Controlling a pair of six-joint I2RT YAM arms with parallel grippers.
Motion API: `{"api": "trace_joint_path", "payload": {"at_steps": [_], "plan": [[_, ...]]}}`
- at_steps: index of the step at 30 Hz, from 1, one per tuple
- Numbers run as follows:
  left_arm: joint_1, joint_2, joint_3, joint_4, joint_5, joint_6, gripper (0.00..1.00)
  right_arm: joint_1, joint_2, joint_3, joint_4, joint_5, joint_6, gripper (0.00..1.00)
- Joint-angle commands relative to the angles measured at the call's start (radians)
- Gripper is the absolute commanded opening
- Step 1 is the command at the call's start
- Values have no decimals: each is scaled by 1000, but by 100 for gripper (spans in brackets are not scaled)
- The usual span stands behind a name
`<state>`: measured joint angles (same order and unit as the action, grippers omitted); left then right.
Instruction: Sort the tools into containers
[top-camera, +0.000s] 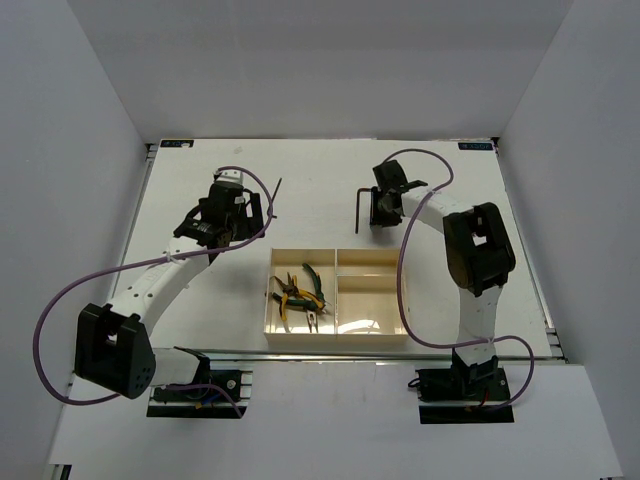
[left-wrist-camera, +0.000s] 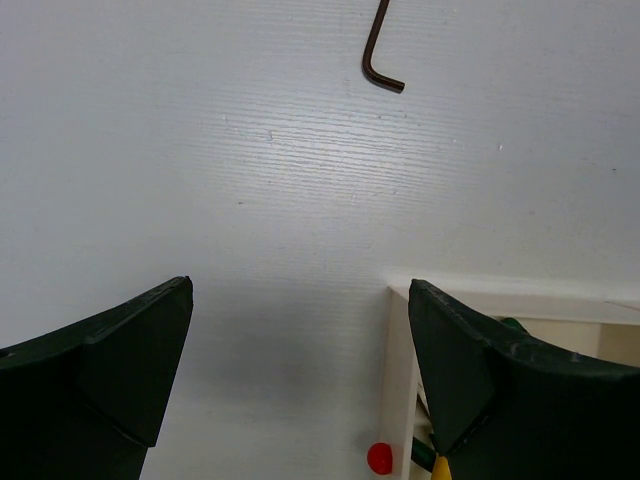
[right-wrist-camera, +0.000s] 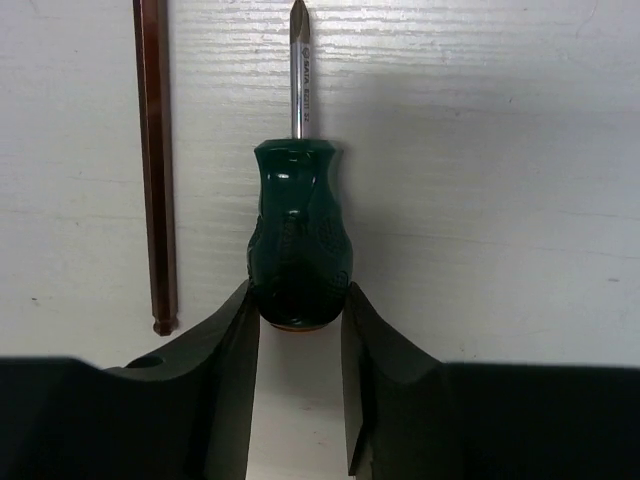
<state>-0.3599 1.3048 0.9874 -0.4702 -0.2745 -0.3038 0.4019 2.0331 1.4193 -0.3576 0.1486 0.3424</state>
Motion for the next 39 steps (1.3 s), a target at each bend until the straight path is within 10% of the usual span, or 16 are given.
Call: {"api": "trace_joint_path", "payload": {"at_steps": [1,6,22,39], "plan": [[3,-39,-1,15,-15,12,98,-8,4,33,14,-6,-25,28],[3,-32,2,18,3,20,98,-3,-57,13,32,26,-86,0],[3,-38,-10,38,15,34,98,8,-479,-223,54,83,-298,0],[3,-12,-12,39,34,38,98,44,-829,-476,31,-270,-794,0]]}}
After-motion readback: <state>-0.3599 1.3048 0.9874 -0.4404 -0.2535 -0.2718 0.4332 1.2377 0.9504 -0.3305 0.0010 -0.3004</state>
